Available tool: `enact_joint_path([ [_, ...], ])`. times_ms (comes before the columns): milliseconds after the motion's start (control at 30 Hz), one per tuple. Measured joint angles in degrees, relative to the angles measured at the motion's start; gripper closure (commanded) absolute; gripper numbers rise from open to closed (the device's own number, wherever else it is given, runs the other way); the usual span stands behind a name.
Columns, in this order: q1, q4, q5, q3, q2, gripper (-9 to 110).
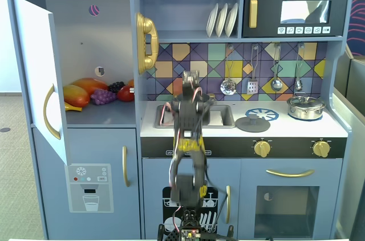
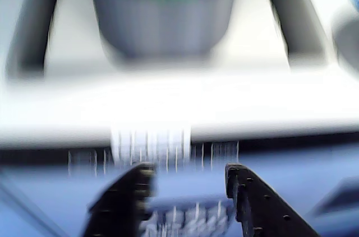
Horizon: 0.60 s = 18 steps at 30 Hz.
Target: Pick up the green pineapple from the left cabinet and place it in the gray recipient
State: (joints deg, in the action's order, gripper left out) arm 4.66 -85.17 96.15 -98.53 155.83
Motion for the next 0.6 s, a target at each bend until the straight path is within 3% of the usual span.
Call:
enact_joint_path([
  [600, -2.0, 18.5, -9.6, -64.6, 21.6, 102],
])
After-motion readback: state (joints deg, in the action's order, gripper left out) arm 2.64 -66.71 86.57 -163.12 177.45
